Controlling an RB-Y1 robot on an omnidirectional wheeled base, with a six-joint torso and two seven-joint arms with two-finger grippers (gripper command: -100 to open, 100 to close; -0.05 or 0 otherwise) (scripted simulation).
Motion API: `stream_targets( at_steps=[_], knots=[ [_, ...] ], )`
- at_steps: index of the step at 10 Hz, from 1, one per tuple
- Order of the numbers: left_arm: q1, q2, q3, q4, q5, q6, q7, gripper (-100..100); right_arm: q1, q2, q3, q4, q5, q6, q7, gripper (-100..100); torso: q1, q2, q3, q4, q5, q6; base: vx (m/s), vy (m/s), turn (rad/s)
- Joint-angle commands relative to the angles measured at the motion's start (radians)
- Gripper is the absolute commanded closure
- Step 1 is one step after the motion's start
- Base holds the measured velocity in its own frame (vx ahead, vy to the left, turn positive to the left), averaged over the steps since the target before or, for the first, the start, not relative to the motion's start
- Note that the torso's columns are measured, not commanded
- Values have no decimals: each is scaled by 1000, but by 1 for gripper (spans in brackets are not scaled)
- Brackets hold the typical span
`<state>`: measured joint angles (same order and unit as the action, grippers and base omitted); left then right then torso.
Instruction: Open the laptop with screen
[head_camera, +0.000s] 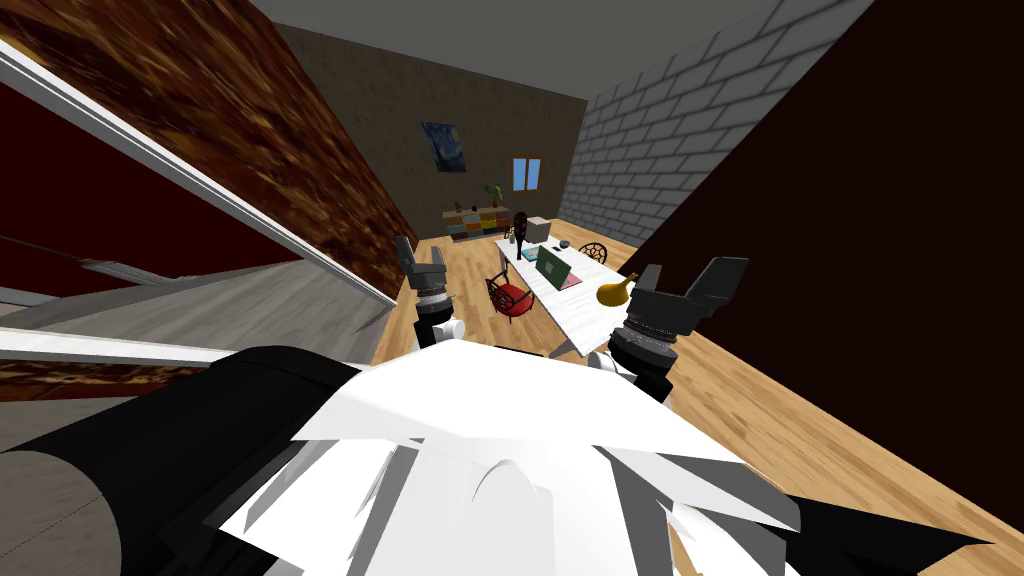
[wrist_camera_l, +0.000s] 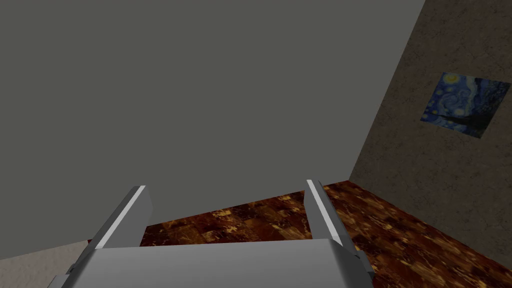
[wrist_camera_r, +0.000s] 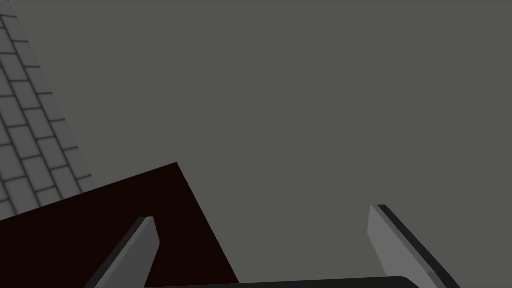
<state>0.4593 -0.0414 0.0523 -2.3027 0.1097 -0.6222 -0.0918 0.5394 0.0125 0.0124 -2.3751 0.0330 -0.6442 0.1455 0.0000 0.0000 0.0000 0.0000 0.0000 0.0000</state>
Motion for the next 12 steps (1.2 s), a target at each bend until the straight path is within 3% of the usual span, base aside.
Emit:
stream_targets(
  at_steps=[1, 9, 10, 12],
  knots=[
    [0, 0, 0, 0, 0, 0, 0, 0, 0, 0, 0, 0, 0, 0, 0, 0, 0, 40, -82, 41, 0, 0, 0, 0, 0],
    [0, 0, 0, 0, 0, 0, 0, 0, 0, 0, 0, 0, 0, 0, 0, 0, 0, 618, -1234, 617, 0, 0, 0, 0, 0],
    [0, 0, 0, 0, 0, 0, 0, 0, -3, -43, -3, 11, 16, 7, 7, -100, 0, 691, -1382, 691, 0, 0, -1, -4, 59],
    [0, 0, 0, 0, 0, 0, 0, 0, -10, -104, -11, 35, 52, 22, 23, -100, -1, 735, -1470, 734, 0, 0, -15, -16, 73]
  ],
)
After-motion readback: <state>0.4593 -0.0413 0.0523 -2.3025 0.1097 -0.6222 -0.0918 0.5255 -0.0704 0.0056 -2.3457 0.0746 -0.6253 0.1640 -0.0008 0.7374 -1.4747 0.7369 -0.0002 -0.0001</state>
